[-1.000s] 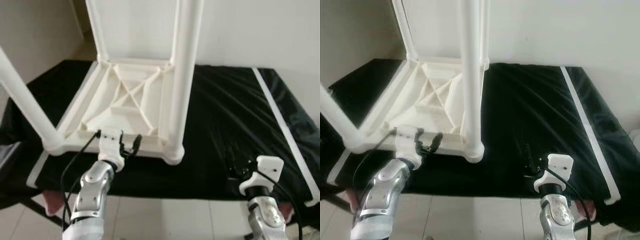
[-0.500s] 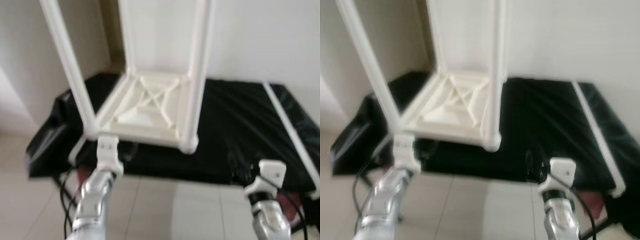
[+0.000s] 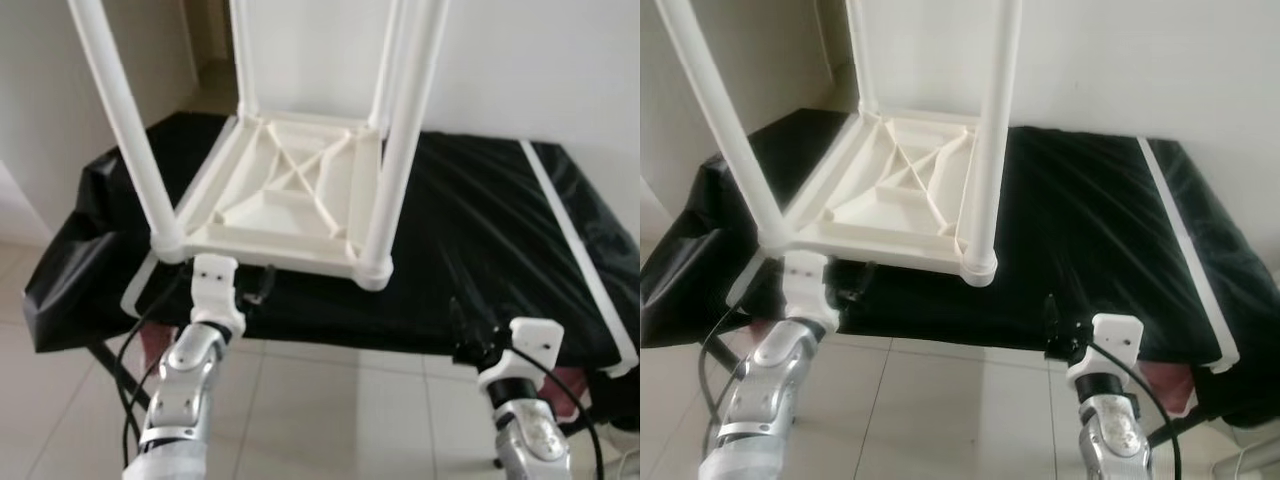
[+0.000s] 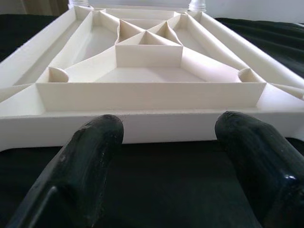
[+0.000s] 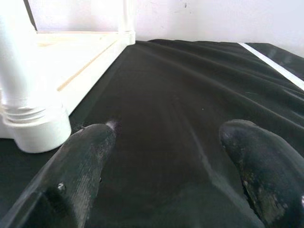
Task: Building children table
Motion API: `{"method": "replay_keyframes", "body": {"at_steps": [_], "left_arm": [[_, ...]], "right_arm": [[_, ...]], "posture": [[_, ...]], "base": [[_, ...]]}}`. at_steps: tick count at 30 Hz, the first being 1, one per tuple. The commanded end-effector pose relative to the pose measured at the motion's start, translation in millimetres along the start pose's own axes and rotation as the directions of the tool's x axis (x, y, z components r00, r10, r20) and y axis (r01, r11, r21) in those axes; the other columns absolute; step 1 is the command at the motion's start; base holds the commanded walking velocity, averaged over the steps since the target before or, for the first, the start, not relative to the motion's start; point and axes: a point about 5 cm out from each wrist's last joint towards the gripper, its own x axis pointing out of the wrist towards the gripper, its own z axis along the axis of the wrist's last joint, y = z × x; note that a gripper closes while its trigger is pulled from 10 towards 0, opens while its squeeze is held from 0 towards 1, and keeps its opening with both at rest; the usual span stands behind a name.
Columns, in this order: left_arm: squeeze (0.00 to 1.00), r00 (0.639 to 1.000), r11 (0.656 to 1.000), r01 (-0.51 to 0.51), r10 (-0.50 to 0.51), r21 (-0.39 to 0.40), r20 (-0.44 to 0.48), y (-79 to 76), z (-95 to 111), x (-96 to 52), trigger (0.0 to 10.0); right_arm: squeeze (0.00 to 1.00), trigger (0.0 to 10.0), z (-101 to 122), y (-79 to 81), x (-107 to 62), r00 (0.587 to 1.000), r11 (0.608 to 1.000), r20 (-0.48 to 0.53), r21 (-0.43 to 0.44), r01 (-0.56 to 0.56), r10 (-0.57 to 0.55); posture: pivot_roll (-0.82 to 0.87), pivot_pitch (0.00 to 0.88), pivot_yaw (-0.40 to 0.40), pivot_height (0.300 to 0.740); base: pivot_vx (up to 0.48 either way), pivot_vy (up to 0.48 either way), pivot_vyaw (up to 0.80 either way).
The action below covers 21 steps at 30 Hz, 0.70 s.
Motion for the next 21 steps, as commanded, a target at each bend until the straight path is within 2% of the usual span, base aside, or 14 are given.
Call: {"method": "replay_keyframes", "body": {"at_steps": [1, 6, 20, 21], "left_arm": [[0.00, 0.999, 0.998, 0.049, -0.049, -0.041, 0.000, -1.8, 1.6, 2.9, 10.0], [0.00, 0.999, 0.998, 0.051, -0.051, -0.046, -0.007, 2.4, 0.4, 5.1, 10.0], [0.00, 0.999, 0.997, 0.041, -0.041, -0.058, 0.002, 2.0, 1.4, 6.8, 10.0], [0.00, 0.999, 0.998, 0.043, -0.043, -0.040, 0.006, 2.0, 2.4, 7.2, 10.0]], "right_arm": [[0.00, 10.0, 0.4, -0.8, 0.9, 1.000, 1.000, -0.003, -0.002, -0.005, 0.005], [0.00, 10.0, 0.6, -0.3, 2.3, 1.000, 1.000, 0.000, -0.006, -0.005, 0.005], [0.00, 10.0, -0.9, 2.8, 8.2, 1.000, 1.000, 0.005, 0.004, -0.010, 0.010], [0.00, 10.0, -0.9, 2.6, 8.3, 1.000, 1.000, 0.006, 0.005, -0.009, 0.009]], "posture": [[-0.03, 0.000, -0.015, 0.740], [-0.03, 0.000, -0.017, 0.740], [-0.02, 0.000, -0.017, 0.740], [-0.02, 0.000, -0.017, 0.740]], "base": [[0.000, 0.000, 0.00], [0.000, 0.160, 0.00], [0.000, 0.453, 0.00], [0.000, 0.000, 0.00]]}}
